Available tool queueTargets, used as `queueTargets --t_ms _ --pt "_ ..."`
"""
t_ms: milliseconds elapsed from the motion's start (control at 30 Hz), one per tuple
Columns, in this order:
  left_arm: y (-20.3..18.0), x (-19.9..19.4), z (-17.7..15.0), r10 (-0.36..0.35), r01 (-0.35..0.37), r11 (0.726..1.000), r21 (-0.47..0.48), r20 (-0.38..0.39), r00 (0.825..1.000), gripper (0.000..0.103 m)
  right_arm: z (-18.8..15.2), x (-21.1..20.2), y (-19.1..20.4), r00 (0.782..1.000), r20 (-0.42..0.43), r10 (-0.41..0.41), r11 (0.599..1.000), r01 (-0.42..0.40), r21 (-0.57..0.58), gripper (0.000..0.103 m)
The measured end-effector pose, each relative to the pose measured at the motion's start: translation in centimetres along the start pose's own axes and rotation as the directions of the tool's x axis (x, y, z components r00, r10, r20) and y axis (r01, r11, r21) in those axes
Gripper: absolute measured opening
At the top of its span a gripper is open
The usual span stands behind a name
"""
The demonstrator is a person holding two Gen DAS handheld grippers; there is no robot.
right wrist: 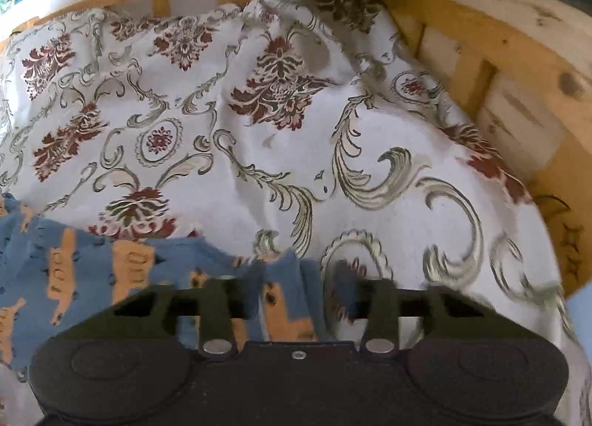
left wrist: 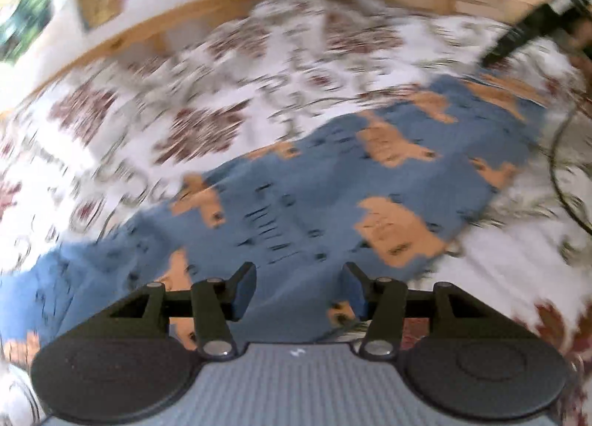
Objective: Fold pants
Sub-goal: 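Open both grippers and release the pants onto the bed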
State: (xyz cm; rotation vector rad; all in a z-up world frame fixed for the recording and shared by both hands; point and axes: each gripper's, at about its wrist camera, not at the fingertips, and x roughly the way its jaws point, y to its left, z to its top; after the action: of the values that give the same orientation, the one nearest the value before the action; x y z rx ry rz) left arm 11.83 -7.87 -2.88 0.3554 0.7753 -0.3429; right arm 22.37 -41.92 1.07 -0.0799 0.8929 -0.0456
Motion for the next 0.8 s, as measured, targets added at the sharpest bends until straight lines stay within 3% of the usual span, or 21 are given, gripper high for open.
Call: queueTargets --t_ms 167,200,233,300,367,433,500,567,600,667,733,800 --pt "0.1 0.7 0.4 0.014 -0.015 0.999 -0.042 -0.015 1.000 0.057 0.1 1.8 0.6 0.999 -0.046 0.023 0.996 -0.027 -0.089 0.030" --pt "0.0 0.9 0.5 0.010 -0.011 0.999 -0.044 -0.017 1.000 0.057 -0.1 2.0 1.1 0.999 -0.044 0.005 0.992 -0.010 -0.123 0.026" --pt "-0.2 1.1 0.4 0.014 -0.015 0.999 -0.041 -0.024 1.000 0.057 -0.3 2.1 1.4 0.999 -0.037 -0.015 0.989 0.009 -0.149 0.013" --pt "-0.6 1.3 0.1 0.025 -0.027 0.999 -0.040 -0.038 0.999 0.058 -0.4 2.0 1.3 0.999 -0.017 -0.048 0.986 0.045 -0.160 0.004" --pt "-0.5 1.3 -0.3 0.028 -0.030 0.999 -0.044 -0.043 0.999 0.062 -0.3 1.6 0.7 0.997 0.007 -0.078 0.989 0.078 -0.126 0.004" --pt "-0.2 1.2 -0.6 0.030 -0.033 0.998 -0.055 -0.049 0.998 0.066 -0.4 1.5 0.5 0.996 0.012 -0.086 0.989 0.087 -0.122 0.005" --pt "0.2 1.0 -0.9 0.027 -0.031 0.997 -0.068 -0.054 0.998 0.067 -0.6 1.7 1.1 0.995 -0.001 -0.095 0.982 0.094 -0.164 0.013" --pt "0.6 0.5 -0.8 0.022 -0.026 0.997 -0.078 -0.053 0.998 0.067 -0.3 0.6 2.2 0.992 0.031 -0.119 0.975 0.123 -0.186 0.032" --pt "0.9 0.1 -0.7 0.024 -0.027 0.997 -0.076 -0.046 0.999 0.068 0.0 -0.2 3.2 0.991 0.069 -0.115 0.968 0.127 -0.214 0.036" --pt "1.7 -0.8 -0.4 0.044 -0.045 0.997 -0.061 -0.017 0.999 0.068 0.9 -1.4 6.0 0.992 0.122 -0.033 0.954 0.068 -0.291 0.055" --pt "2.9 -1.1 0.2 0.070 -0.070 0.996 -0.056 -0.003 0.998 0.071 1.8 -1.4 9.0 0.986 0.098 0.133 0.930 -0.090 -0.356 0.059" --pt "4.6 -0.7 1.0 0.111 -0.111 0.993 -0.035 0.002 0.994 0.072 2.7 -0.5 12.5 0.938 0.043 0.343 0.872 -0.302 -0.385 0.059"
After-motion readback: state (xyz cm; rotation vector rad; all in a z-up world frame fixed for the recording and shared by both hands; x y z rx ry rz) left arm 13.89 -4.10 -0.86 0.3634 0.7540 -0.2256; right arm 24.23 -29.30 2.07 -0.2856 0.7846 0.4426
